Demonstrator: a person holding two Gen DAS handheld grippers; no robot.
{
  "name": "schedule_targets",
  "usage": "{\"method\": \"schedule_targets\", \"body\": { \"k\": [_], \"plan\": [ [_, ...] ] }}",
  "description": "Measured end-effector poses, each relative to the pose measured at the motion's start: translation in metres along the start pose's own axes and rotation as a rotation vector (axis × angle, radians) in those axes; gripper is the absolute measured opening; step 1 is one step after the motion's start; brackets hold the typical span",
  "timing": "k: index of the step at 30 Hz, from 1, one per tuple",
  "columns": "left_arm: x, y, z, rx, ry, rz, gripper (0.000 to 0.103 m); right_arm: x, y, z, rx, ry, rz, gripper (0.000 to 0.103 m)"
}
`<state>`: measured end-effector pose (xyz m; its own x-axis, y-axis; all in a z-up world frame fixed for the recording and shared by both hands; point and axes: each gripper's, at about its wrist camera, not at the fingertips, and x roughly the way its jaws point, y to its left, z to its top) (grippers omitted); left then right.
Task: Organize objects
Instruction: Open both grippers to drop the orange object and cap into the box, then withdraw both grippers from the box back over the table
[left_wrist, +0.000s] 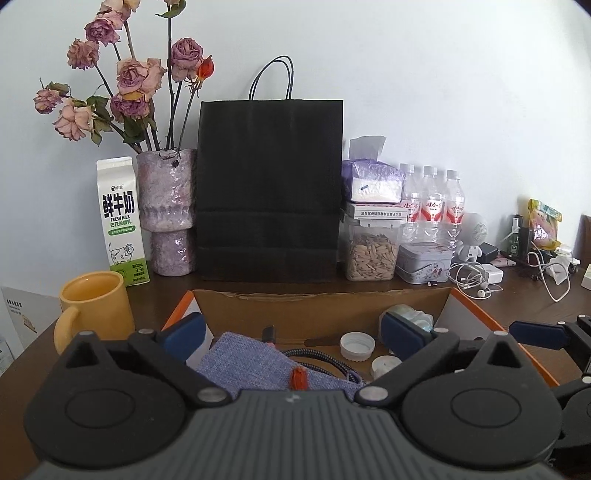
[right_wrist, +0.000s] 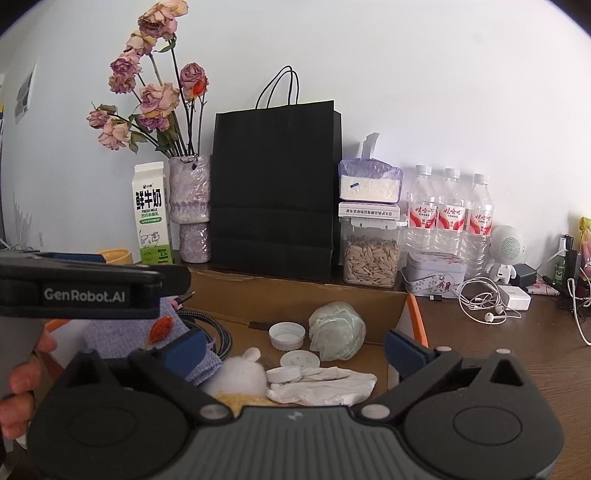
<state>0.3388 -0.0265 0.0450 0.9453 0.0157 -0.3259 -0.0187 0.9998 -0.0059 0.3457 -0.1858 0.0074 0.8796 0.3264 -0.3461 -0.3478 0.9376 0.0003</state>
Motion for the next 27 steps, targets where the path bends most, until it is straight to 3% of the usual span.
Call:
{"method": "schedule_targets", "body": {
  "k": [12, 27],
  "plan": [
    [-0.003, -0.002, -0.003, 0.003, 0.014, -0.030, 0.103, -0.003, 0.001, 0.001, -0.004, 0.001, -0.007, 0.103],
    [-0.031, 0.009, -0.008, 0.000, -0.011, -0.011, 0.103, -0.027, 0.008, -0.001, -0.041, -0.016, 0.009, 0.103]
  ]
}}
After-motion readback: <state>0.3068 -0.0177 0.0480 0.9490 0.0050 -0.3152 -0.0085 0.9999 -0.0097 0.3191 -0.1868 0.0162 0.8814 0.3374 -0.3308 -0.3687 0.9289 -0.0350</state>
